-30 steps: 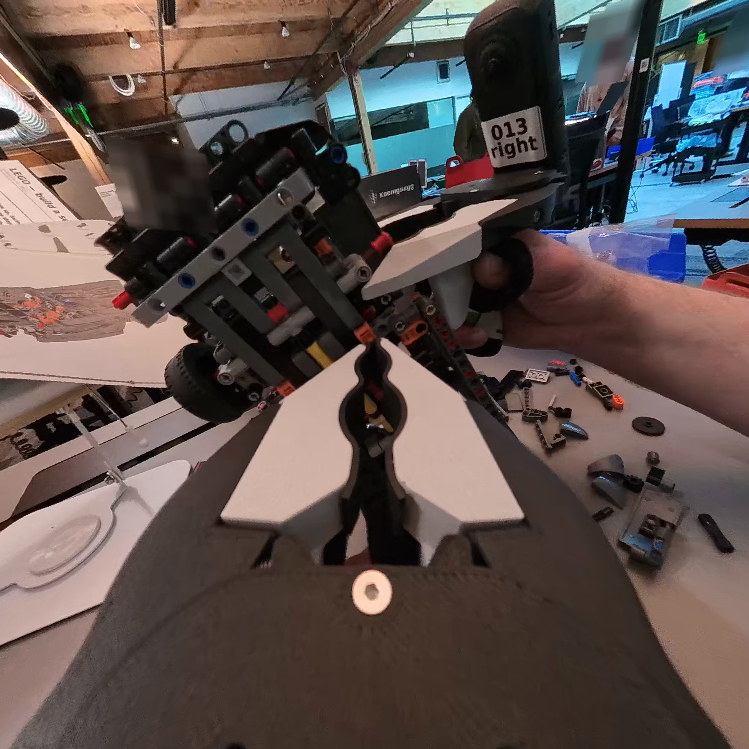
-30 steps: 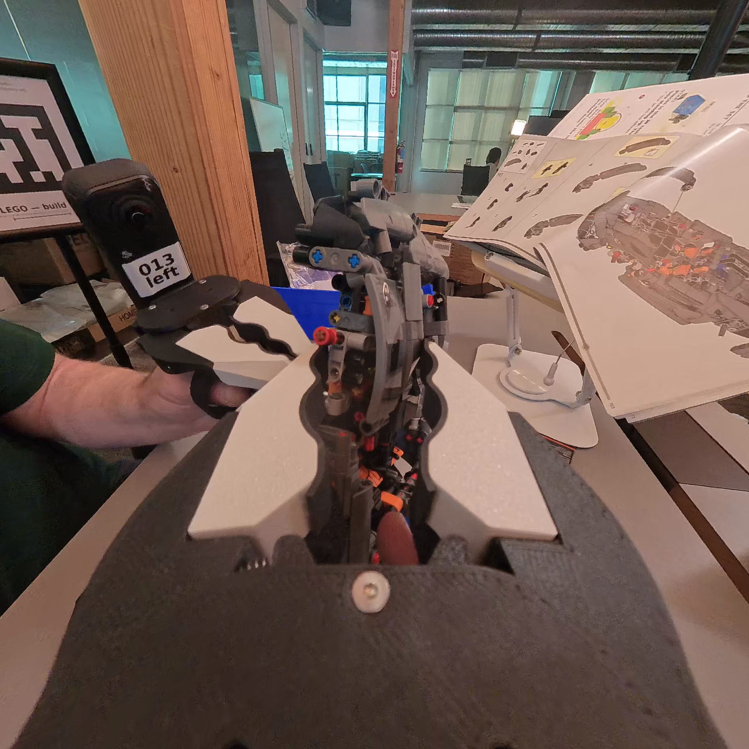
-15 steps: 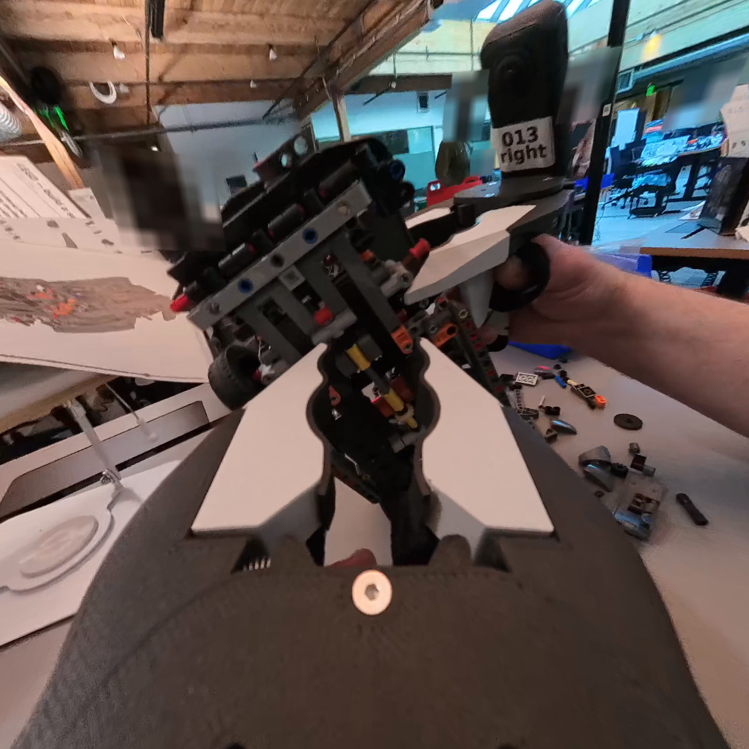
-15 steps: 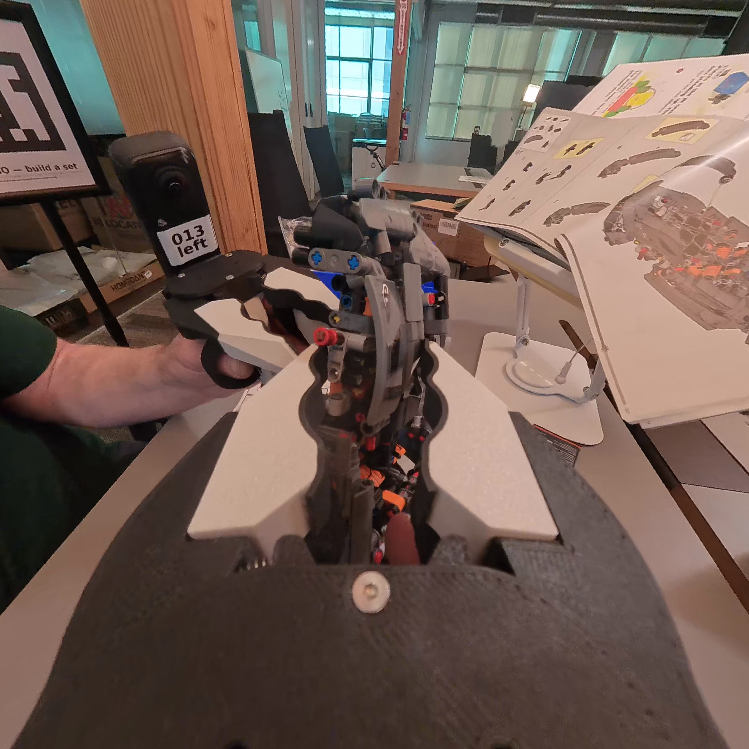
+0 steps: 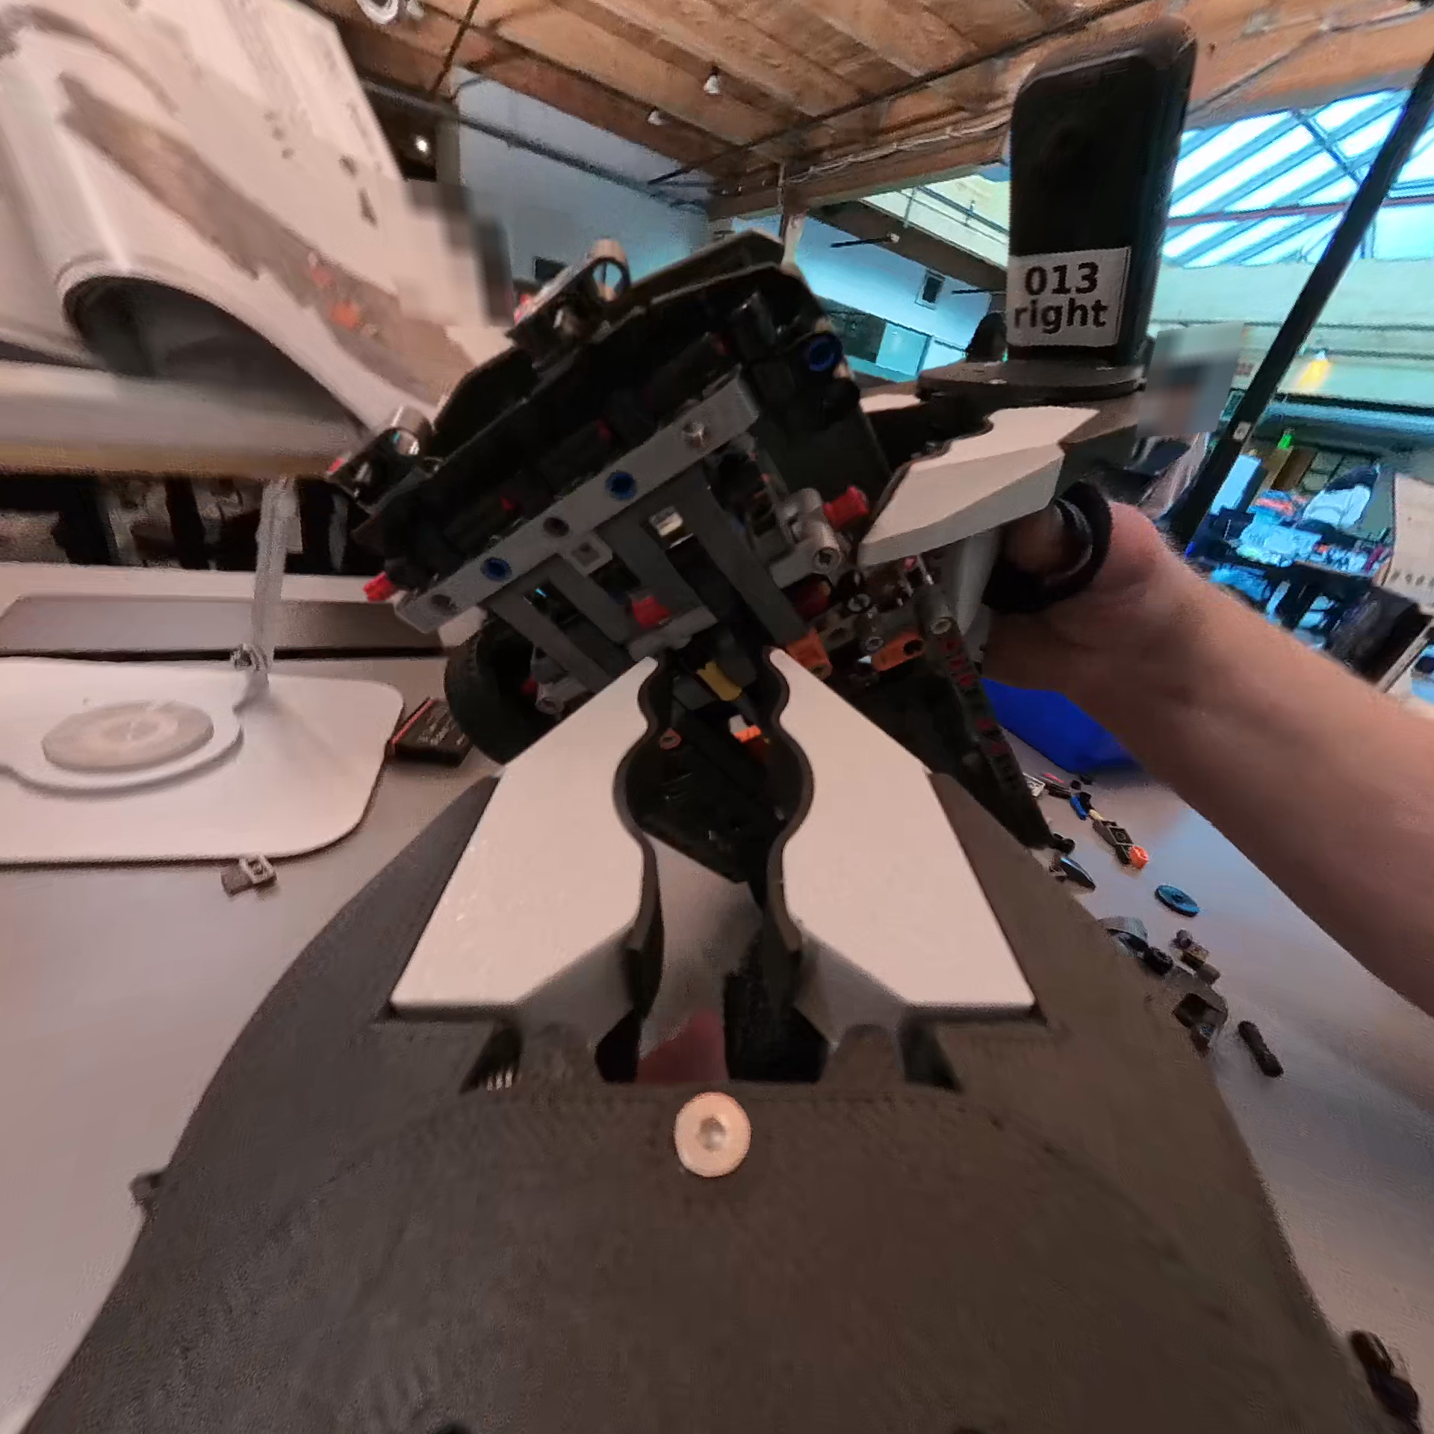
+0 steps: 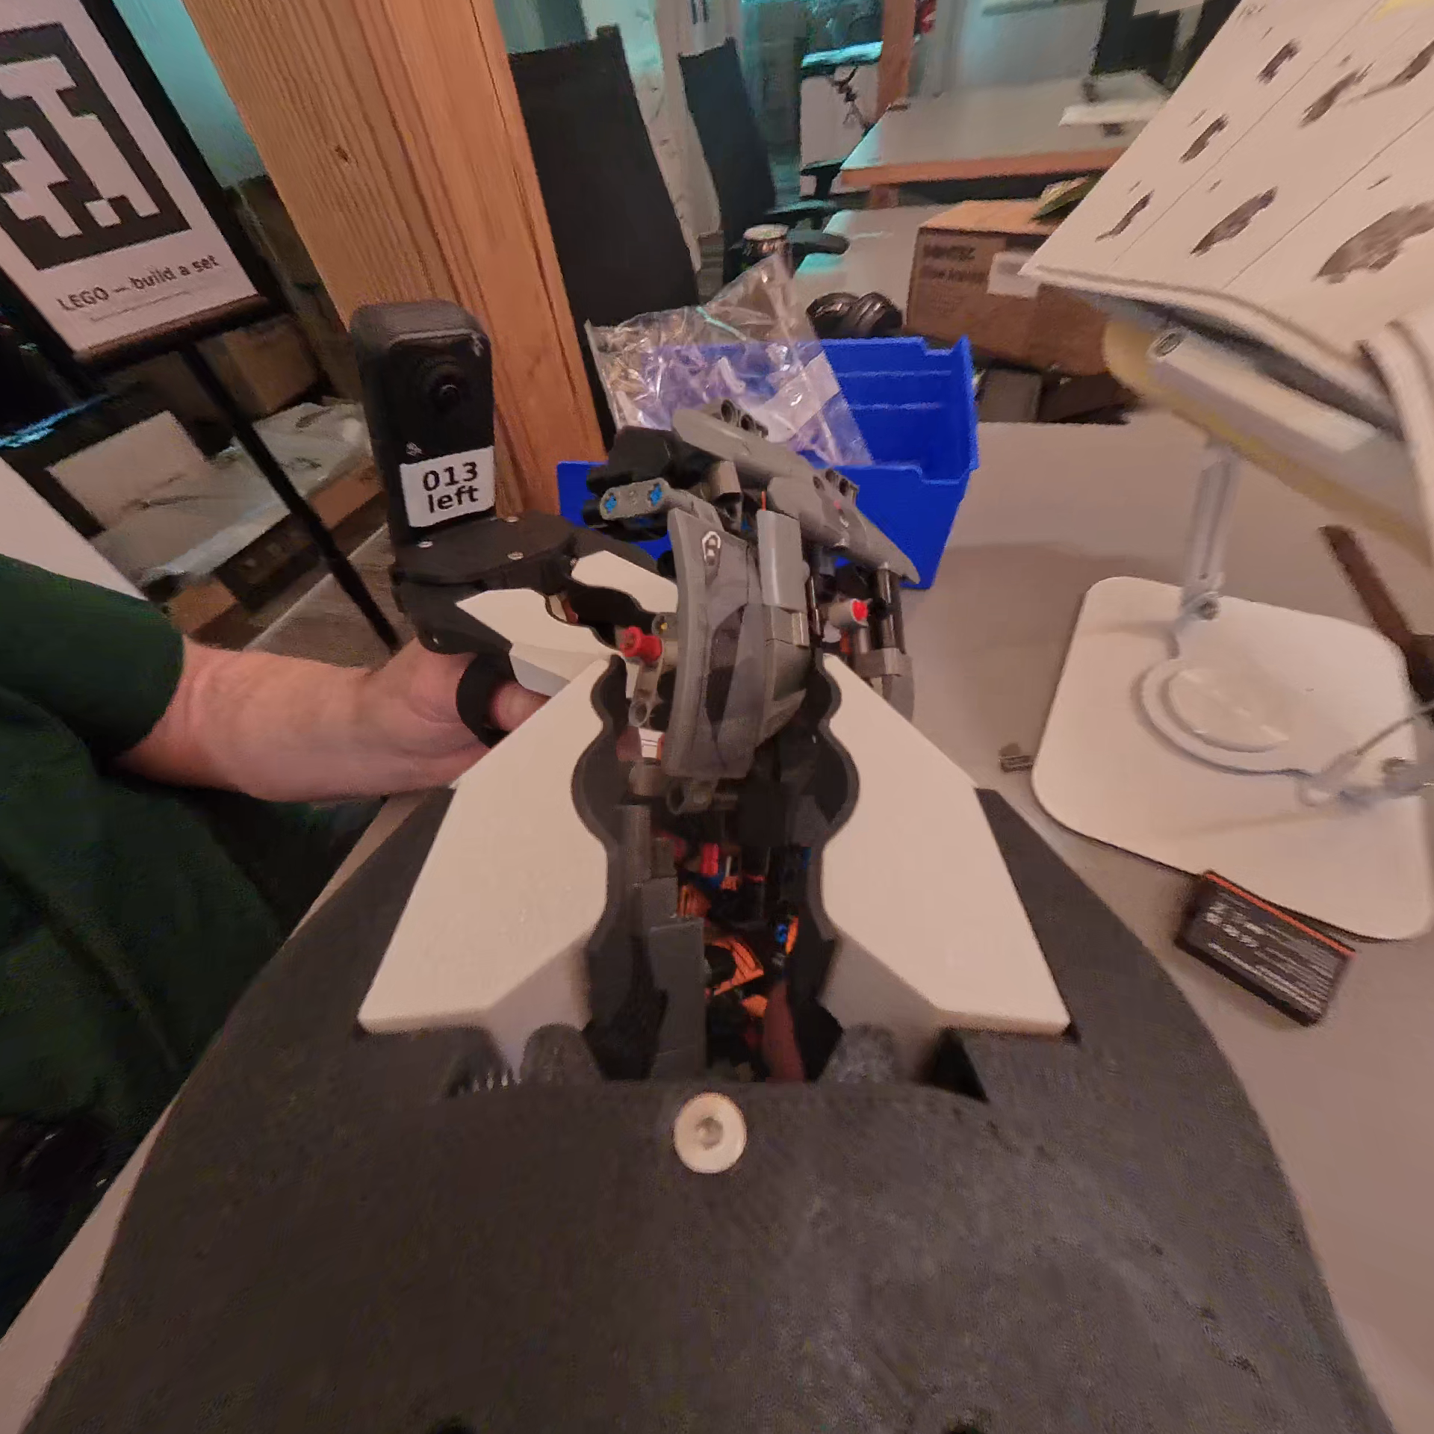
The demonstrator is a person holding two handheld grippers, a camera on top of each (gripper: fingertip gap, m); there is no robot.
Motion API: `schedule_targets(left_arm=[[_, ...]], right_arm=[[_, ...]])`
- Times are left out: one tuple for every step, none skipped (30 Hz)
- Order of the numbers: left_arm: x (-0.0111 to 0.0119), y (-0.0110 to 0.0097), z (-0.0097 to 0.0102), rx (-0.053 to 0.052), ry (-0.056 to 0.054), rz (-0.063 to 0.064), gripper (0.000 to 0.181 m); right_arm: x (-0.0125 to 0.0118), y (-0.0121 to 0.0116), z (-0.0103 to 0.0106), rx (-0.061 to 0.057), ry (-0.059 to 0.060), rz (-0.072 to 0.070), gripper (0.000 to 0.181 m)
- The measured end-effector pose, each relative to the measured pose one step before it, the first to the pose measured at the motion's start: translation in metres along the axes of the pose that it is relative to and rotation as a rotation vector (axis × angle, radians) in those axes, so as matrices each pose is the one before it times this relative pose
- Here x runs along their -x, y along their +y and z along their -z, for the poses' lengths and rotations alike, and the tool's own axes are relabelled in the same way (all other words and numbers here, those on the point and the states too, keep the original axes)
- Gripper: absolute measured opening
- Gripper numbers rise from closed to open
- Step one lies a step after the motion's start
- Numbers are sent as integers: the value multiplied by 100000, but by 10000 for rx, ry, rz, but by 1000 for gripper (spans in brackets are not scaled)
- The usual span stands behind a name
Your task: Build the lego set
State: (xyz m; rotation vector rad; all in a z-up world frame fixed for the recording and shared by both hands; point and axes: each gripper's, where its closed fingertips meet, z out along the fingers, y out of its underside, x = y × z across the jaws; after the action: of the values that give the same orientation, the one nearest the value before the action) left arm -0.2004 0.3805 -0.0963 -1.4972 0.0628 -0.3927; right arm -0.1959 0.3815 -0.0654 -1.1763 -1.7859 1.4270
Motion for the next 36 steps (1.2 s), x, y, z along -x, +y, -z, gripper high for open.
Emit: schedule_targets(left_arm=[[516, 486, 178, 78, -49, 284, 18], [466, 552, 142, 129, -64, 233, 18], [421, 535, 102, 141, -117, 164, 18], [372, 367, 94, 65, -119, 94, 18], [362, 255, 71, 62, -87, 57, 18], [337, 221, 13, 127, -24, 123, 18], [225, 135, -13, 73, 103, 273, 18], [185, 82, -12, 15, 149, 278, 17], [201, 195, -40, 93, 100, 167, 17], [214, 346, -111, 214, 18, 80, 17], [198, 444, -161, 278, -2, 41, 16], [197, 512, -214, 305, 13, 6, 16], [258, 477, -242, 257, -19, 19, 15], [301, 496, -306, 244, -63, 158, 14], [263, 465, -327, 215, -49, 241, 12], [151, 246, -266, 72, 18, 149, 10], [-130, 423, -291, 232, 202, 162, 1], [73, 548, -349, 332, 4, 176, 0], [167, 456, -346, 268, -160, -111, 0], [182, 406, -286, 221, -198, -95, 0], [92, 330, -221, 144, -57, 79, 0], [-8, 251, -178, 77, 106, 81, 0], [-21, 253, -124, 134, 115, 106, 0], [-58, 274, -82, 215, 65, 75, 0], [-91, 255, -95, 203, 36, -13, 0], [-74, 265, -145, 185, -11, -78, 0], [-12, 395, -193, 293, -37, -83, 0], [-76, 500, -196, 399, 53, -28, 0], [60, 487, -197, 379, -24, -75, 0], [301, 410, -158, 307, -191, -183, 2], [215, 291, -115, 215, -167, -186, 4], [-21, 182, -79, 136, -16, -60, 5], [-60, 93, -83, 82, 66, -3, 6], [-78, 100, -88, 99, 132, 47, 6], [-61, 161, -89, 166, 122, 8, 5], [-13, 177, -100, 186, 65, -71, 5]], right_arm=[[-211, 271, -610, 190, -175, -196, 45], [-204, 350, -584, 264, -112, -102, 45], [-219, 337, -531, 295, -55, -60, 45], [-192, 227, -468, 249, -30, -78, 45], [-173, 158, -408, 207, -13, -88, 45], [-169, 141, -335, 197, 8, -56, 45], [-138, 91, -235, 149, 23, -20, 46], [-170, 86, -153, 110, 37, -54, 45], [-169, 153, -157, 123, 23, -95, 45], [-149, 269, -174, 182, 32, -54, 45], [-170, 361, -186, 242, 65, -14, 45], [-191, 408, -191, 249, 65, -31, 45], [-205, 385, -210, 210, 52, -77, 44], [-220, 365, -210, 175, 30, -114, 44], [-219, 291, -166, 150, 13, -151, 44], [-133, 146, -109, 89, -59, -180, 45], [50, 64, -125, 66, -166, -173, 45], [1, 124, -193, 125, -88, -90, 43], [-134, 258, -254, 215, 81, 6, 42], [-153, 373, -302, 289, 155, 57, 45], [-149, 341, -215, 238, 150, 55, 45], [-97, 232, -88, 129, 82, -13, 44], [-16, 196, -31, 68, 4, -82, 44], [41, 200, -25, 50, -14, -65, 44], [32, 207, -12, 62, 23, 1, 43], [5, 243, 6, 88, 37, 11, 42], [-21, 278, -56, 117, 20, -50, 41], [-56, 343, -124, 160, 23, -67, 42], [-53, 388, -188, 198, 51, -13, 44], [-83, 352, -220, 190, 82, -2, 45], [-129, 257, -183, 140, 106, -16, 44], [-99, 156, -110, 77, 87, -27, 43], [-58, 73, -7, 26, 44, -58, 42], [-77, 52, 26, 5, 32, -71, 42], [-45, 86, 10, 11, 59, -25, 41], [-46, 98, 10, 20, 96, 8, 41]])
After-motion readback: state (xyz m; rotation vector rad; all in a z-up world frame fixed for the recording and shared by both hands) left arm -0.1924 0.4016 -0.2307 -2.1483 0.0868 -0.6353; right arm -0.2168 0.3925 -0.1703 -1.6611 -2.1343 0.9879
